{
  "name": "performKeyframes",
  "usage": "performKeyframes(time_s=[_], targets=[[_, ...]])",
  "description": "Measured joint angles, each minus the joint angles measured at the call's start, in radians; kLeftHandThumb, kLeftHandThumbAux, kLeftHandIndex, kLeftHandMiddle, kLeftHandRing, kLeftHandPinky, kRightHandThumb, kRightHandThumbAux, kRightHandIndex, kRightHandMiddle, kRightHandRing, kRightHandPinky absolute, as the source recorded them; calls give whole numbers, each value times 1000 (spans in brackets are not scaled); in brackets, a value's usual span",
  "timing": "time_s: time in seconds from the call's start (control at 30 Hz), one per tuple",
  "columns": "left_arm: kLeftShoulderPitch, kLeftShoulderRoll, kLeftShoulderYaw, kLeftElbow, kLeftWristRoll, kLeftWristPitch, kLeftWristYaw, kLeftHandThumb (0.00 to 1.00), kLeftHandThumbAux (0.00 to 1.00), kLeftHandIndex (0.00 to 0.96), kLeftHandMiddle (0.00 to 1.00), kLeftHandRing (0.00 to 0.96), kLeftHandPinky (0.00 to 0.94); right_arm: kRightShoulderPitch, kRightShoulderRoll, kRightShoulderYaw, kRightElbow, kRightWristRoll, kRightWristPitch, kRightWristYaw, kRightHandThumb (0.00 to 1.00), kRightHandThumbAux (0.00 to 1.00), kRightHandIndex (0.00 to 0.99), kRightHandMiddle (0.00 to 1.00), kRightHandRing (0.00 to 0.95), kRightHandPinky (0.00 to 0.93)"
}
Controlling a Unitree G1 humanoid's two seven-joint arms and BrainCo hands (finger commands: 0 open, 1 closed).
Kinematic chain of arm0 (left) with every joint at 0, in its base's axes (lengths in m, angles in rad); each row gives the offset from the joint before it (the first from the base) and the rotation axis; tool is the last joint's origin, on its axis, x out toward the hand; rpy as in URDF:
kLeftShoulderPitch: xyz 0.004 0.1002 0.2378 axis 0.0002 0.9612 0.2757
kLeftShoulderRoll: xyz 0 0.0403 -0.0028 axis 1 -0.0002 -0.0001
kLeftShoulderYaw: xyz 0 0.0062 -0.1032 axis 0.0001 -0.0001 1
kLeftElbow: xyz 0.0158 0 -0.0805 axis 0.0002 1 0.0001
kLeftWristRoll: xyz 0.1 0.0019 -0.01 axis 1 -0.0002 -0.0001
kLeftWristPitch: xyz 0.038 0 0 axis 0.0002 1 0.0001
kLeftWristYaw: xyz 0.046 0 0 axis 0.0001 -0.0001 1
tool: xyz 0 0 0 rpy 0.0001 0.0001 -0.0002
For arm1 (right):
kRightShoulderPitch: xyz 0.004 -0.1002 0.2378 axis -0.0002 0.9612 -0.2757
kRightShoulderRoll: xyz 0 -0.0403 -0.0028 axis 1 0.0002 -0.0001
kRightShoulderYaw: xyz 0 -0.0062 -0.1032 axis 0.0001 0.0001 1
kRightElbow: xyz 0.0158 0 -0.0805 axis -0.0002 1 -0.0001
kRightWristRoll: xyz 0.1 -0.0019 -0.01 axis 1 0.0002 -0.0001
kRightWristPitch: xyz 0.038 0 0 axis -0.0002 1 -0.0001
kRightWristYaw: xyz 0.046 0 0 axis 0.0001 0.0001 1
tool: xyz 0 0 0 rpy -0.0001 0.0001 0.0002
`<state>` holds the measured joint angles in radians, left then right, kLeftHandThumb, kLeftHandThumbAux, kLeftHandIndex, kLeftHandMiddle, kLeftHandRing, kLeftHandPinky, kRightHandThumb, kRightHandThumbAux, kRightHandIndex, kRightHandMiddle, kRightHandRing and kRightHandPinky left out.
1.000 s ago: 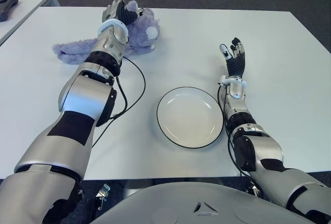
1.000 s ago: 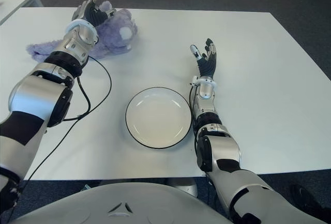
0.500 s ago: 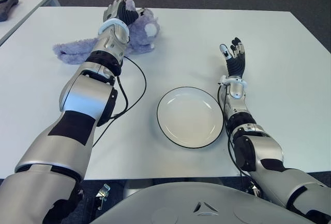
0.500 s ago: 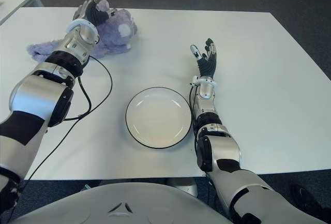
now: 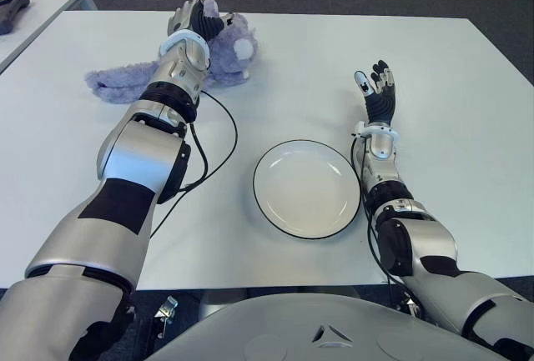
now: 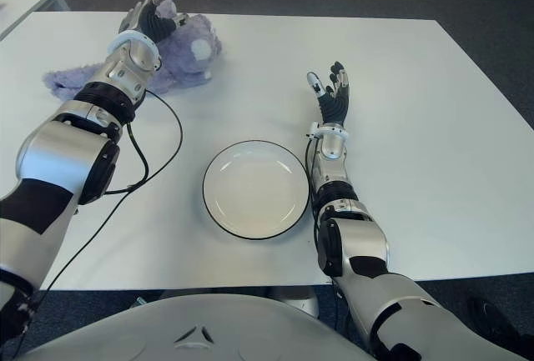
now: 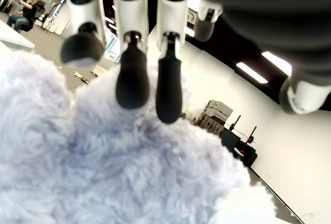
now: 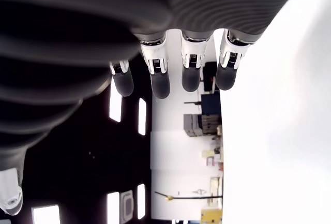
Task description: Put the doll into the plate.
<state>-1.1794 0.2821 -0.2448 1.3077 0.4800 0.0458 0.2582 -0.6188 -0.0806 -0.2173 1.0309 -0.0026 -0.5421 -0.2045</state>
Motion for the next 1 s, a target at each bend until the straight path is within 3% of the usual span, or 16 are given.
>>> performKeyframes(time_s=[0.03, 0.07, 0.1, 0.33, 0.37, 0.43, 0.47, 0.53, 0.6, 0.7, 1.0], targets=[[0, 0, 2, 0, -1, 0, 0, 252, 383, 29, 484, 635, 783, 0, 0, 0, 0, 0, 0, 1, 0, 535, 77, 103, 55, 17], [0, -1, 3, 0, -1, 0, 0, 250, 385, 25, 392, 539, 738, 0, 0, 0, 0, 0, 0, 2, 0, 535, 77, 101, 54, 18], [0, -1, 4, 0, -2, 0, 0, 250, 385, 24, 368, 514, 726, 0, 0, 0, 0, 0, 0, 3, 0, 535, 76, 101, 54, 18], [-2, -1, 9, 0, -8, 1, 0, 242, 384, 19, 332, 453, 729, 0, -1, 0, 1, 0, 0, 13, 0, 542, 70, 94, 49, 14], [-3, -1, 9, 0, -8, 2, 0, 241, 378, 18, 298, 410, 674, 0, -1, 0, 1, 1, 0, 15, 0, 542, 67, 95, 51, 8], [-4, -1, 9, 0, -8, 3, 0, 241, 372, 18, 271, 375, 649, 0, -1, 0, 1, 1, 0, 18, 0, 542, 65, 95, 53, 12], [-5, -1, 9, 0, -8, 3, 0, 240, 363, 18, 230, 303, 613, 0, -2, -1, 1, 1, 0, 19, 0, 542, 64, 96, 54, 18], [-7, -1, 9, 0, -8, 4, 0, 240, 360, 18, 218, 281, 602, 0, -2, -1, 1, 1, 0, 21, 0, 542, 64, 96, 55, 19], [-10, -1, 9, 0, -8, 4, 0, 232, 335, 13, 130, 163, 441, 0, -3, -1, 2, 1, 0, 23, 0, 550, 64, 96, 55, 21], [-15, -1, 9, 0, -8, 7, 0, 228, 328, 10, 103, 135, 397, 0, -3, -1, 2, 2, 0, 24, 0, 555, 65, 96, 56, 17], [-25, -1, 9, 0, -8, 19, 0, 222, 310, 13, 104, 112, 464, 0, -4, 0, 3, 2, 0, 25, 0, 572, 75, 91, 51, 37]])
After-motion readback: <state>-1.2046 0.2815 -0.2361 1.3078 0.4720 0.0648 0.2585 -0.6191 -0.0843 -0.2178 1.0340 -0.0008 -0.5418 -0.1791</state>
